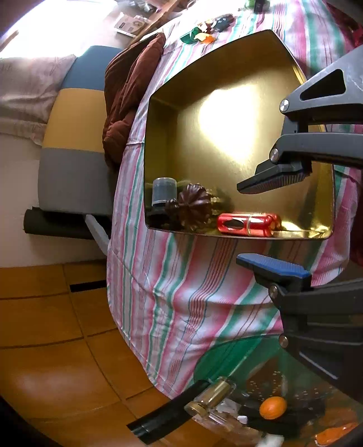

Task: Organize rigid objects
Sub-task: 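Carry the green boxy toy into the gold tray and open the right tool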

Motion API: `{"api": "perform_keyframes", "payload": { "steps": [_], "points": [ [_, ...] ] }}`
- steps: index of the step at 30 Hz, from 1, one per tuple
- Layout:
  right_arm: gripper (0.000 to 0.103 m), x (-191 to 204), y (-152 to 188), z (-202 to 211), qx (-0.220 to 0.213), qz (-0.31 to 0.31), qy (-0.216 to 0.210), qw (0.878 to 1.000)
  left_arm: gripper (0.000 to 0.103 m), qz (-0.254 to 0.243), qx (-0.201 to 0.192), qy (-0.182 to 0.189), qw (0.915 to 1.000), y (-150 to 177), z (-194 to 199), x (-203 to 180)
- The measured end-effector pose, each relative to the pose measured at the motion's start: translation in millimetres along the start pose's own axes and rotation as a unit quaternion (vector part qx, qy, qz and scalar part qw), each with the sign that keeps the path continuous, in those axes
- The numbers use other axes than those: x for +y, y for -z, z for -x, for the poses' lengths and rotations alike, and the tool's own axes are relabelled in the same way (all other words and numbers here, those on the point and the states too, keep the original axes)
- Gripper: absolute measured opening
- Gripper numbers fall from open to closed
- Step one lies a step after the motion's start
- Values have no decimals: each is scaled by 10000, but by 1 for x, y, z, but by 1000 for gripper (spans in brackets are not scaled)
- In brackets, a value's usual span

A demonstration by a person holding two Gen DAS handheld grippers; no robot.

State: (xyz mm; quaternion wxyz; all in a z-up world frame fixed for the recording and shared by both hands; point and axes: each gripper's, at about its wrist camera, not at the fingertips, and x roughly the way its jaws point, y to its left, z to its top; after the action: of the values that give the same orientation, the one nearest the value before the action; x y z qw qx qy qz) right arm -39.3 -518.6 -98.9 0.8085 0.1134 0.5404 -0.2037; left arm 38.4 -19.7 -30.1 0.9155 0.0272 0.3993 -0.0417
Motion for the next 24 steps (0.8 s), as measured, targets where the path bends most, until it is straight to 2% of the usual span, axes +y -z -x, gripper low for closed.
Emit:
{"api": "perform_keyframes", "payload": {
  "steps": [5, 8, 12, 17, 19, 24],
  "points": [
    [53, 18, -5, 27, -325, 48, -267, 9991, 45, 98, 9, -21, 9999, 2, -1, 9],
    [53, 36, -11, 56, -714, 230, -499, 9959, 45, 146, 23, -28, 9999, 4, -3, 14],
    [53, 71, -20, 93, -1124, 531, -1100, 9861, 45, 321, 40, -62, 9995, 5, -5, 24],
    [53, 156, -21, 121, -1324, 1407, -1749, 9654, 45, 570, 38, -184, 9982, 7, -4, 44],
    [53, 197, -15, 124, -1244, 1809, -2027, 9543, 45, 684, 33, -255, 9973, 9, -3, 55],
    [53, 289, 9, 116, -951, 2601, -2371, 9312, 45, 925, 35, -429, 9948, 13, -2, 79]
  ]
}}
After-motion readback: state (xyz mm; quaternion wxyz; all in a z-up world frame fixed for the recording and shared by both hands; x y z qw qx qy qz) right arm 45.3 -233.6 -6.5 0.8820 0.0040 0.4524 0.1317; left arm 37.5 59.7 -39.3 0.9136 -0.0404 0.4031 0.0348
